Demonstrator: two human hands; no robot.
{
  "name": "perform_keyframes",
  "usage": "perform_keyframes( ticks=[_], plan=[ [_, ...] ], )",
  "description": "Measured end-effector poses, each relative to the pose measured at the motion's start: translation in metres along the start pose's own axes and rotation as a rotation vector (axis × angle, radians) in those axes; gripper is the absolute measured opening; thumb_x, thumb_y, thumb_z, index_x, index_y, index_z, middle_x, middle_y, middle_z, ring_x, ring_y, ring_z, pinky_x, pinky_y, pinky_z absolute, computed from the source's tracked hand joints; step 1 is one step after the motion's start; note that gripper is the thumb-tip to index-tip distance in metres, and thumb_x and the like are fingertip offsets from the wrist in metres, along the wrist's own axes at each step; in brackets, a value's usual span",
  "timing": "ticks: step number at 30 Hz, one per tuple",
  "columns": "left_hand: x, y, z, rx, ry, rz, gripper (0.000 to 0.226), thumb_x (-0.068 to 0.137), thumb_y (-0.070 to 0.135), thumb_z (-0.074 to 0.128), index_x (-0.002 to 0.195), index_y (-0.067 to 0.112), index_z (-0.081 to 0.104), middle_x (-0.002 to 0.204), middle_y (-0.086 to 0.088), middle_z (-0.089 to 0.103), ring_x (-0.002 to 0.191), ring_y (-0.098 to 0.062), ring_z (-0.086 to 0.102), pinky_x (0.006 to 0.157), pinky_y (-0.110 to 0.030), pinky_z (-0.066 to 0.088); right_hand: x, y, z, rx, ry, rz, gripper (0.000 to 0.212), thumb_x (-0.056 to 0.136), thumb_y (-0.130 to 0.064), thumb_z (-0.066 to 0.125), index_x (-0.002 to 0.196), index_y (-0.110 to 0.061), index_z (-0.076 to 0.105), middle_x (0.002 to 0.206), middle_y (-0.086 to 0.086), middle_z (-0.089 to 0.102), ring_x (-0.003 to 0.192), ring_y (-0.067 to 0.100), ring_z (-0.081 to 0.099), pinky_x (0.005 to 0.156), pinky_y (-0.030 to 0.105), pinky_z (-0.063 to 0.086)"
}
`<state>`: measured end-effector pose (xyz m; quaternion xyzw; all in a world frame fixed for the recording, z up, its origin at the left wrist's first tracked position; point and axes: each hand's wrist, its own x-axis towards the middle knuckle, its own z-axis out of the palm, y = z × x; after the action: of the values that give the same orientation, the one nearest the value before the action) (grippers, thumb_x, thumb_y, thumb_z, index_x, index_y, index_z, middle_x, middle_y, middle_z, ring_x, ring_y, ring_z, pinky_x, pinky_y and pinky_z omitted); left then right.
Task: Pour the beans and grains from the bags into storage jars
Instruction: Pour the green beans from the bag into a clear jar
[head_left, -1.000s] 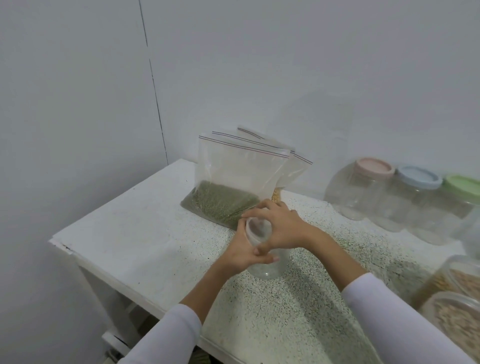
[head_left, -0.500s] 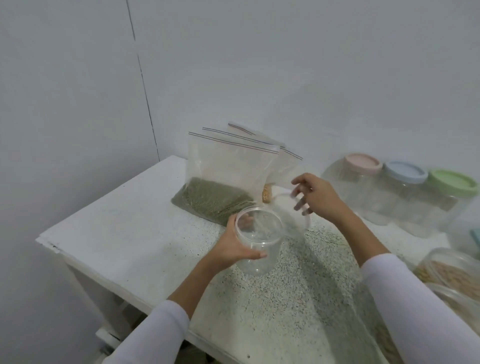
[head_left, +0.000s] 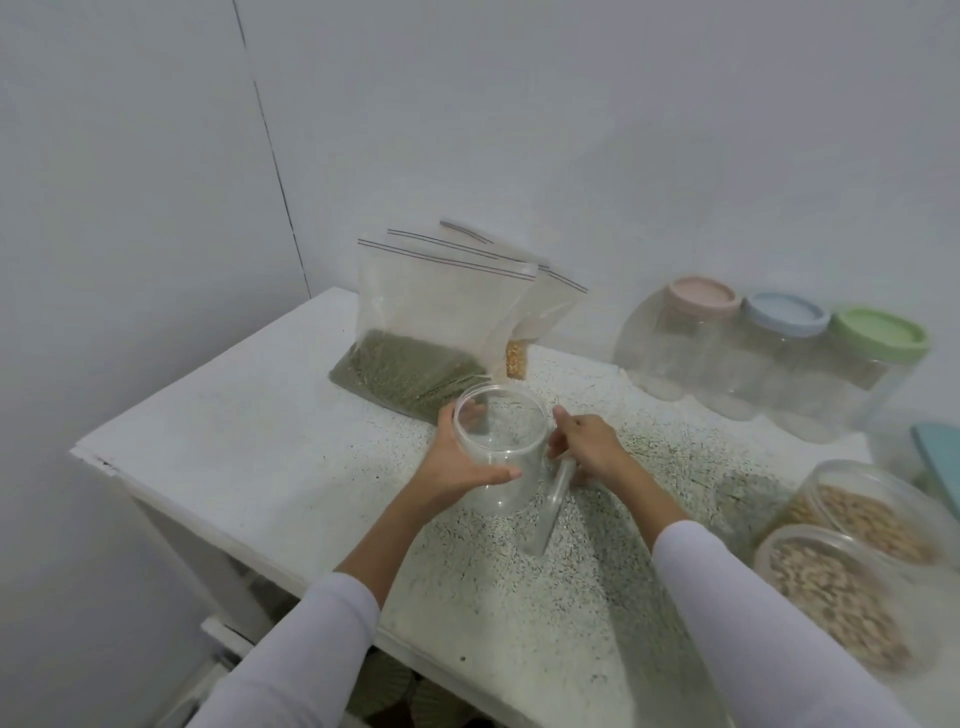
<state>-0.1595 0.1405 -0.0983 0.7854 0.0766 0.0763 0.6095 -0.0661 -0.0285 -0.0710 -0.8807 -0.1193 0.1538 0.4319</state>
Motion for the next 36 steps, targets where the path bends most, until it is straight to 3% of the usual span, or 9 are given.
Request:
perform_keyframes(
  ticks=[3, 8, 12, 14, 17, 20, 23, 32, 36],
  plan=[
    [-0.001, 0.001, 0.007, -0.010, 0.040, 0.017, 0.107, 0.054, 0.021, 0.093, 0.138, 0.018, 0.027, 0.124, 0.014, 0.043, 0.116, 0.001, 0.045, 0.098, -0.018, 0.038, -0.002, 0.002, 0.012, 0.052, 0.035, -0.043, 0.062, 0.103, -0.041, 0.027, 0.085, 0.001, 0.068, 0.085, 0.018, 0.069, 0.079, 0.032, 0.067, 0.081, 0.041, 0.055],
    [-0.003, 0.003, 0.012, -0.001, 0.090, 0.023, 0.111, 0.057, 0.020, 0.092, 0.142, 0.017, 0.022, 0.133, 0.005, 0.040, 0.126, -0.012, 0.042, 0.106, -0.028, 0.036, -0.003, 0.010, 0.025, 0.149, 0.166, -0.025, 0.053, 0.103, -0.037, 0.030, 0.073, -0.005, 0.061, 0.071, 0.010, 0.064, 0.060, 0.021, 0.060, 0.068, 0.036, 0.054],
    [-0.018, 0.009, 0.025, -0.049, 0.328, -0.043, 0.139, 0.047, 0.039, 0.093, 0.148, 0.019, 0.000, 0.152, -0.007, 0.009, 0.140, -0.020, 0.018, 0.116, -0.037, 0.021, -0.007, 0.017, 0.026, 0.337, 0.221, 0.013, 0.050, 0.103, -0.035, 0.033, 0.070, -0.006, 0.058, 0.061, 0.008, 0.059, 0.052, 0.023, 0.056, 0.056, 0.034, 0.050],
    [-0.034, 0.014, 0.044, -0.139, 0.578, -0.082, 0.123, 0.058, 0.028, 0.090, 0.146, 0.010, 0.006, 0.147, -0.010, 0.011, 0.137, -0.019, 0.018, 0.117, -0.039, 0.021, -0.009, 0.020, 0.026, 0.453, 0.279, 0.042, 0.050, 0.103, -0.035, 0.034, 0.071, -0.005, 0.058, 0.059, 0.009, 0.058, 0.048, 0.022, 0.053, 0.048, 0.030, 0.045],
    [-0.072, 0.009, 0.079, -0.216, 0.800, 0.071, 0.064, 0.080, 0.030, 0.069, 0.128, 0.016, 0.028, 0.123, -0.002, 0.028, 0.115, -0.014, 0.035, 0.105, -0.044, 0.037, -0.013, 0.025, 0.030, 0.511, 0.391, 0.060, 0.049, 0.103, -0.034, 0.035, 0.071, -0.005, 0.059, 0.059, 0.007, 0.058, 0.042, 0.019, 0.050, 0.046, 0.031, 0.043],
    [-0.098, -0.005, 0.104, -0.120, 0.555, 0.168, 0.056, 0.066, 0.011, 0.050, 0.115, 0.032, 0.031, 0.118, 0.004, 0.034, 0.110, -0.010, 0.038, 0.098, -0.040, 0.039, -0.015, 0.026, 0.031, 0.517, 0.410, 0.055, 0.050, 0.103, -0.033, 0.034, 0.067, -0.007, 0.058, 0.056, 0.006, 0.056, 0.040, 0.019, 0.047, 0.045, 0.031, 0.041],
    [-0.097, -0.012, 0.114, 0.139, 0.387, 0.318, 0.056, 0.073, 0.021, 0.047, 0.124, 0.032, 0.028, 0.124, 0.009, 0.035, 0.116, -0.003, 0.036, 0.101, -0.030, 0.038, -0.014, 0.026, 0.028, 0.487, 0.395, 0.063, 0.051, 0.103, -0.034, 0.035, 0.066, -0.007, 0.058, 0.055, 0.006, 0.056, 0.038, 0.019, 0.046, 0.043, 0.031, 0.040],
    [-0.090, -0.013, 0.115, 0.235, 0.340, 0.308, 0.047, 0.088, 0.038, 0.052, 0.129, 0.024, 0.033, 0.120, 0.002, 0.037, 0.111, 0.000, 0.038, 0.100, -0.013, 0.033, -0.018, 0.025, 0.028, 0.479, 0.334, 0.039, 0.051, 0.103, -0.030, 0.036, 0.069, -0.002, 0.060, 0.052, 0.007, 0.058, 0.038, 0.019, 0.049, 0.043, 0.030, 0.044],
    [-0.081, -0.009, 0.116, 0.203, 0.267, 0.182, 0.053, 0.091, 0.017, 0.060, 0.134, 0.015, 0.029, 0.121, 0.002, 0.032, 0.102, -0.008, 0.043, 0.091, -0.016, 0.043, -0.014, 0.014, 0.002, 0.286, 0.061, 0.081, 0.051, 0.102, -0.022, 0.039, 0.061, -0.002, 0.062, 0.048, 0.006, 0.060, 0.038, 0.016, 0.051, 0.046, 0.024, 0.046]
  ],
)
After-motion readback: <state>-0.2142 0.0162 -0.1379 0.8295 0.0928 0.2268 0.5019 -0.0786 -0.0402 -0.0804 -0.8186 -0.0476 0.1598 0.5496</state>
